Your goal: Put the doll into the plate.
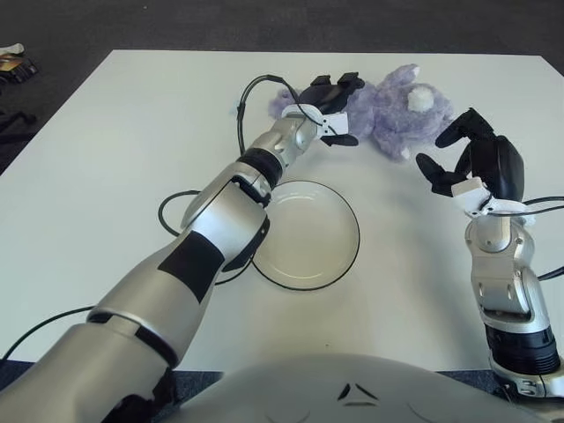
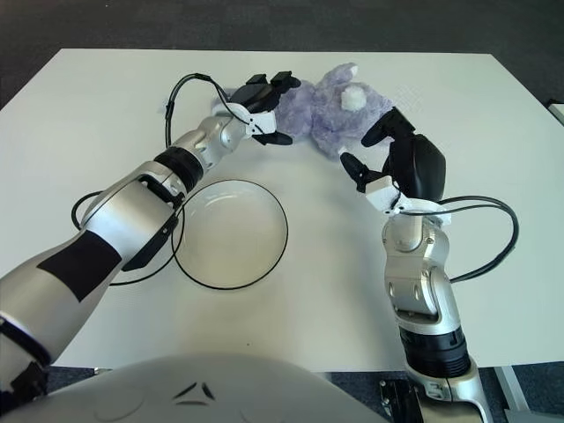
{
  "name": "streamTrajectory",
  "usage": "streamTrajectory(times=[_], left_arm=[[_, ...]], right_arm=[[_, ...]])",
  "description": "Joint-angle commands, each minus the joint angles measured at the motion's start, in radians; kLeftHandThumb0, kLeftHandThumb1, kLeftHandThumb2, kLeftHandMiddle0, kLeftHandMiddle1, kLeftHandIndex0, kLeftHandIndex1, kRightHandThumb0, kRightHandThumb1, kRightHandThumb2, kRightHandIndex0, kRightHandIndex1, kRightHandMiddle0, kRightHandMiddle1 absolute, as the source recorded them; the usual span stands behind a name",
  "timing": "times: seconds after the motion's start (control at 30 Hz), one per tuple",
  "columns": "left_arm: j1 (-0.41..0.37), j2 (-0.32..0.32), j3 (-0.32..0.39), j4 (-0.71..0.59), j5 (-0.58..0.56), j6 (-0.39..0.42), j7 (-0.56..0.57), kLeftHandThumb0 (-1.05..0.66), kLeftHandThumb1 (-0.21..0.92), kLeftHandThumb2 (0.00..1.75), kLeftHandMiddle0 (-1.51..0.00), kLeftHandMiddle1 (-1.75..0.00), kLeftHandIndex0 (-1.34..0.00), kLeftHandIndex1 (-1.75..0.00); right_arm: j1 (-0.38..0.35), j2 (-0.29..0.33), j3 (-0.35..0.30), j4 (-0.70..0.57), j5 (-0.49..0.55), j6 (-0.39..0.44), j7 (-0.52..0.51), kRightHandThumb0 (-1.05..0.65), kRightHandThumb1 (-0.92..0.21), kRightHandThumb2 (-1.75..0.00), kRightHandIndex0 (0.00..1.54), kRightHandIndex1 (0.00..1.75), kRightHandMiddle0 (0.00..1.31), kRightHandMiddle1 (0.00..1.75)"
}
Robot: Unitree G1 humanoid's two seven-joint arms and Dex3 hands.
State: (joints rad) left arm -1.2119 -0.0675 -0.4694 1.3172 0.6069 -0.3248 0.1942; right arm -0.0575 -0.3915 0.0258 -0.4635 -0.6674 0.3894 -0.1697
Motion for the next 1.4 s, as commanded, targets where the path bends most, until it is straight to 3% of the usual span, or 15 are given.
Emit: streamTrajectory(times=[0.0, 0.23, 0.33, 0.37, 0.57, 0.63, 0.67, 0.73, 0.9, 0.93, 0.97, 1.07, 1.27, 1.37], left_arm=[[0.008, 0.006, 0.000, -0.003, 0.002, -0.021, 0.017, -0.84, 0.51, 0.60, 0.00, -1.47, 0.00, -0.86], [0.017, 0.014, 0.014, -0.007, -0.015, -0.050, 0.017, -0.82, 0.48, 0.63, 0.00, -1.40, 0.00, -0.87], [0.020, 0.016, 0.021, -0.009, -0.021, -0.059, 0.016, -0.80, 0.47, 0.64, 0.00, -1.39, 0.00, -0.85], [0.021, 0.018, 0.022, -0.010, -0.022, -0.063, 0.017, -0.80, 0.46, 0.65, 0.00, -1.39, 0.00, -0.85], [0.022, 0.026, 0.027, -0.020, -0.022, -0.078, 0.023, -0.80, 0.47, 0.67, 0.00, -1.35, 0.00, -0.80], [0.023, 0.027, 0.032, -0.023, -0.025, -0.083, 0.021, -0.80, 0.47, 0.67, 0.00, -1.33, 0.00, -0.79], [0.024, 0.027, 0.036, -0.025, -0.028, -0.086, 0.021, -0.79, 0.47, 0.67, 0.00, -1.23, 0.00, -0.76], [0.025, 0.028, 0.041, -0.028, -0.031, -0.090, 0.023, -0.78, 0.46, 0.67, 0.00, -1.17, 0.00, -0.73], [0.027, 0.031, 0.042, -0.036, -0.030, -0.098, 0.034, -0.78, 0.46, 0.68, -0.03, -1.14, 0.00, -0.73], [0.028, 0.032, 0.042, -0.038, -0.029, -0.101, 0.038, -0.79, 0.46, 0.68, -0.04, -1.13, 0.00, -0.74], [0.029, 0.032, 0.042, -0.039, -0.029, -0.103, 0.040, -0.79, 0.46, 0.68, -0.05, -1.13, 0.00, -0.76], [0.031, 0.034, 0.041, -0.043, -0.029, -0.107, 0.048, -0.80, 0.46, 0.68, -0.07, -1.13, 0.00, -0.81], [0.035, 0.035, 0.038, -0.050, -0.026, -0.108, 0.058, -0.79, 0.45, 0.69, -0.10, -1.15, 0.00, -0.88], [0.037, 0.036, 0.036, -0.054, -0.024, -0.107, 0.061, -0.79, 0.44, 0.69, -0.10, -1.16, 0.00, -0.89]], right_arm=[[-0.043, -0.031, 0.010, 0.051, -0.102, -0.005, -0.022, -0.40, -0.64, -0.87, 0.62, 1.75, 0.39, 1.71], [-0.103, -0.043, 0.012, 0.081, -0.191, 0.056, 0.052, -0.37, -0.79, -0.58, 0.54, 1.75, 0.38, 1.61], [-0.122, -0.046, 0.007, 0.092, -0.208, 0.063, 0.072, -0.56, -0.63, -0.66, 0.52, 1.75, 0.13, 1.45], [-0.130, -0.051, 0.005, 0.100, -0.213, 0.065, 0.079, -0.57, -0.62, -0.67, 0.52, 1.75, 0.11, 1.43], [-0.185, -0.089, -0.006, 0.163, -0.229, 0.069, 0.129, -0.74, -0.58, -0.66, 0.88, 1.75, 0.01, 1.15], [-0.204, -0.103, -0.002, 0.183, -0.233, 0.073, 0.154, -0.75, -0.58, -0.65, 0.92, 1.75, 0.00, 1.13], [-0.214, -0.112, 0.000, 0.192, -0.233, 0.074, 0.171, -0.78, -0.58, -0.63, 0.99, 1.75, 0.00, 1.08], [-0.229, -0.126, 0.003, 0.205, -0.231, 0.075, 0.200, -0.80, -0.58, -0.61, 0.98, 1.75, 0.00, 1.02], [-0.265, -0.156, 0.006, 0.241, -0.216, 0.067, 0.260, -0.84, -0.61, -0.54, 0.72, 1.75, 0.00, 0.88], [-0.273, -0.163, 0.005, 0.254, -0.209, 0.059, 0.268, -0.86, -0.61, -0.53, 0.46, 1.61, 0.00, 0.86], [-0.279, -0.168, 0.004, 0.263, -0.205, 0.053, 0.273, -0.87, -0.61, -0.53, 0.30, 1.45, 0.00, 0.83], [-0.317, -0.194, 0.002, 0.342, -0.179, 0.009, 0.271, -0.91, -0.62, -0.52, 0.12, 1.21, 0.00, 0.78], [-0.349, -0.221, 0.009, 0.407, -0.163, -0.041, 0.266, -0.94, -0.62, -0.49, 0.07, 1.06, 0.00, 0.71], [-0.382, -0.248, 0.022, 0.447, -0.155, -0.076, 0.290, -0.95, -0.63, -0.47, 0.17, 1.42, 0.00, 0.69]])
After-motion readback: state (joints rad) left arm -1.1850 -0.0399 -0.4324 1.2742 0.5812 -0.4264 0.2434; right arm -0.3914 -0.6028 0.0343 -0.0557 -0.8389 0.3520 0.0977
